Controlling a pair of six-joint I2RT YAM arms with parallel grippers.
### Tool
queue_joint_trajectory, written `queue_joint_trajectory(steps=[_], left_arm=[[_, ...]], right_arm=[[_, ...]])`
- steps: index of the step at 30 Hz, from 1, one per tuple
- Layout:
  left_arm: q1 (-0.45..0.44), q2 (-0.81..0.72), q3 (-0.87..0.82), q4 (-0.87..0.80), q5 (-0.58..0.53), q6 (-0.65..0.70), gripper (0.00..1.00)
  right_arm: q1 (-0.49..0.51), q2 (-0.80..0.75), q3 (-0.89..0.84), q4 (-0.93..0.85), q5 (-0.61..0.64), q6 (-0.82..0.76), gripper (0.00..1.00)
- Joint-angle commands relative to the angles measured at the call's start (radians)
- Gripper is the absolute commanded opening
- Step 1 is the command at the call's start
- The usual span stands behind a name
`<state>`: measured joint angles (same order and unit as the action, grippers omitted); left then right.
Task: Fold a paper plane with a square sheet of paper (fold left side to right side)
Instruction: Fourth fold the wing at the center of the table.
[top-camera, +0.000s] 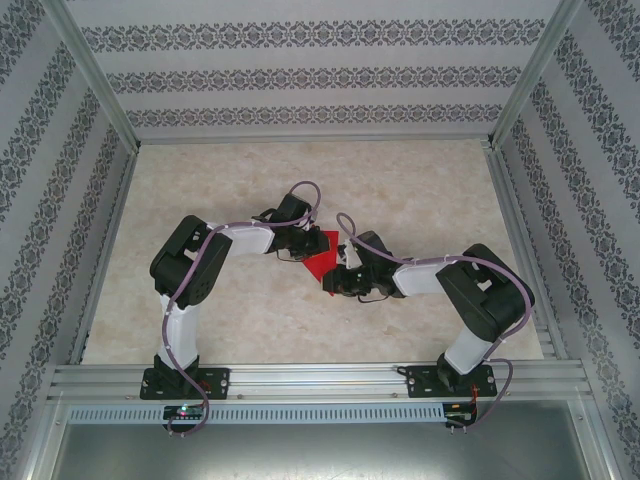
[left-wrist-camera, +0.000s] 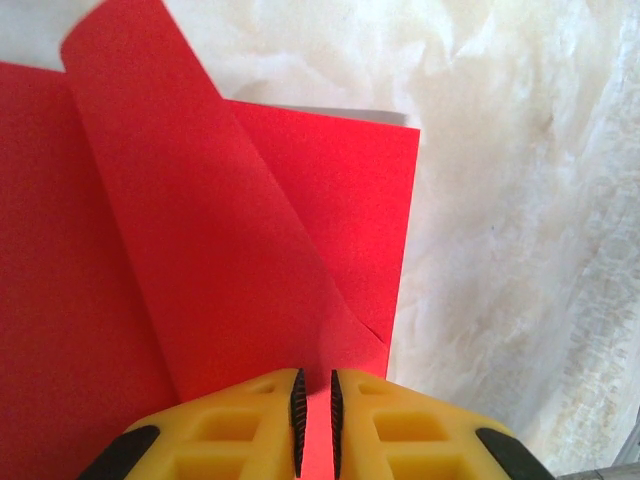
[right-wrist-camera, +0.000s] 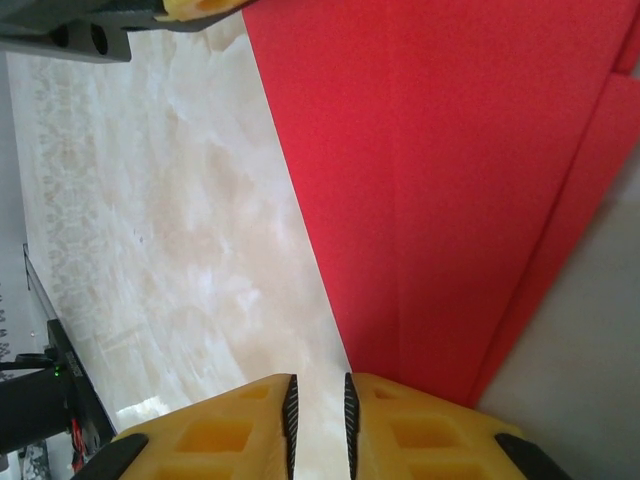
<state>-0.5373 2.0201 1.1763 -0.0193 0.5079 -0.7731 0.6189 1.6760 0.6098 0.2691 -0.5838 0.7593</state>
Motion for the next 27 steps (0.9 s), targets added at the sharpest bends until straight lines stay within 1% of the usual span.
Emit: queue_joint_trajectory(steps=[1, 8, 12, 14, 16, 19, 22, 27], left_arm=[[-0.01, 0.028, -0.029, -0.125, -0.079, 0.017, 0.2], [-0.01, 0.025, -0.038, -0.119, -0.08, 0.015, 0.2], [-0.01, 0.022, -0.042, -0.115, -0.078, 0.015, 0.2], [-0.01, 0.021, -0.044, -0.114, -0.078, 0.015, 0.2], [-0.01, 0.02, -0.047, -0.111, -0.076, 0.012, 0.2], [-0.01, 0.016, -0.051, -0.105, -0.073, 0.011, 0.2], [-0.01, 0.016, -0.052, -0.102, -0.072, 0.01, 0.2], [-0.012, 0.015, -0.052, -0.099, -0.07, 0.006, 0.2]], right_arm=[[0.03, -0.018, -0.042, -0.116, -0.027, -0.011, 0.21], [0.038, -0.038, -0.054, -0.135, -0.028, -0.012, 0.21], [0.033, -0.09, -0.056, -0.15, -0.029, -0.015, 0.19], [0.021, -0.143, -0.059, -0.151, -0.028, -0.011, 0.15], [-0.012, -0.199, -0.062, -0.14, -0.031, -0.003, 0.11], [-0.064, -0.24, -0.06, -0.082, -0.044, 0.024, 0.05], [-0.072, -0.201, -0.007, -0.082, -0.029, 0.023, 0.0], [-0.071, -0.078, 0.071, -0.063, 0.01, 0.026, 0.0]])
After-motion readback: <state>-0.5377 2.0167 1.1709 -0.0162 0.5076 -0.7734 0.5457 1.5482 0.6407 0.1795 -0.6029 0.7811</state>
